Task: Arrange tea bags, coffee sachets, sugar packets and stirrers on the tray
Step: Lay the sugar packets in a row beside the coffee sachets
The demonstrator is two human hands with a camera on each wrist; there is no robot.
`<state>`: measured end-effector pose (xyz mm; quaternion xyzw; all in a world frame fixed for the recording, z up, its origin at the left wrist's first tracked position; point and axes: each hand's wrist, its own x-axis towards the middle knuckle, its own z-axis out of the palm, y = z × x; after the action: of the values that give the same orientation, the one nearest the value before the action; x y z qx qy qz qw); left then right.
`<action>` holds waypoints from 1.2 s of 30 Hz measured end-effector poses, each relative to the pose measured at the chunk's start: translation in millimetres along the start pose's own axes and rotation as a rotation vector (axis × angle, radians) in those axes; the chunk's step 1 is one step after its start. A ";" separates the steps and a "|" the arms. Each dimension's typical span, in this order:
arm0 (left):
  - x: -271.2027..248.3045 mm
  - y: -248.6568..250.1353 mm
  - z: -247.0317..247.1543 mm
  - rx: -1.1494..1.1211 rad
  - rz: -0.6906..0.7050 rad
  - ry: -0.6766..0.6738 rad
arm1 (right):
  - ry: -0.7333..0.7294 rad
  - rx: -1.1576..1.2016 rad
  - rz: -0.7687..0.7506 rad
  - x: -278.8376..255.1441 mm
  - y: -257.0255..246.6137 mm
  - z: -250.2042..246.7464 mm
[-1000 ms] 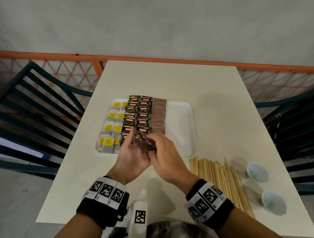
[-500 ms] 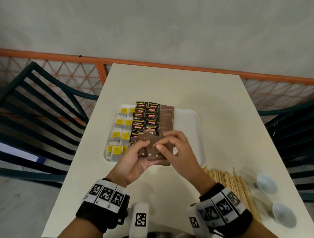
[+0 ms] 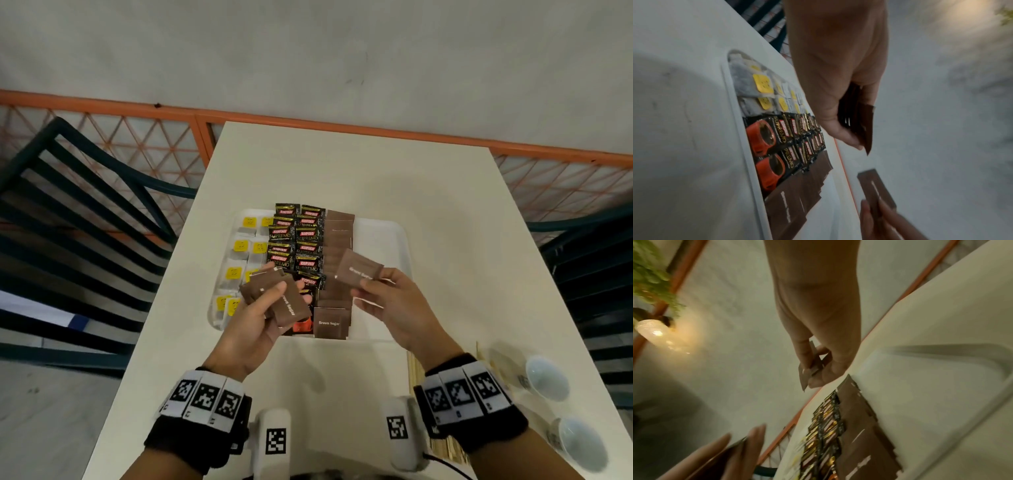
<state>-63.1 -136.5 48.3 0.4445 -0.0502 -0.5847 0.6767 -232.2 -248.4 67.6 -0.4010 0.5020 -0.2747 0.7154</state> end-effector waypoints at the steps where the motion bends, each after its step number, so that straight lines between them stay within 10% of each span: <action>1: 0.5 2.1 -4.2 -0.017 -0.004 0.016 | 0.018 0.004 0.008 4.5 -0.5 -5.0; 30: 8.7 -7.2 -10.2 -0.020 -0.038 0.052 | 0.216 -0.769 -0.175 41.7 56.4 -0.7; 36: 12.3 -16.1 3.3 0.056 0.025 0.045 | -0.210 -0.491 -0.093 8.7 35.9 26.7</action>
<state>-73.2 -147.3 34.1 0.4757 -0.0570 -0.5645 0.6722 -204.5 -228.4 37.5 -0.6115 0.4577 -0.1343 0.6314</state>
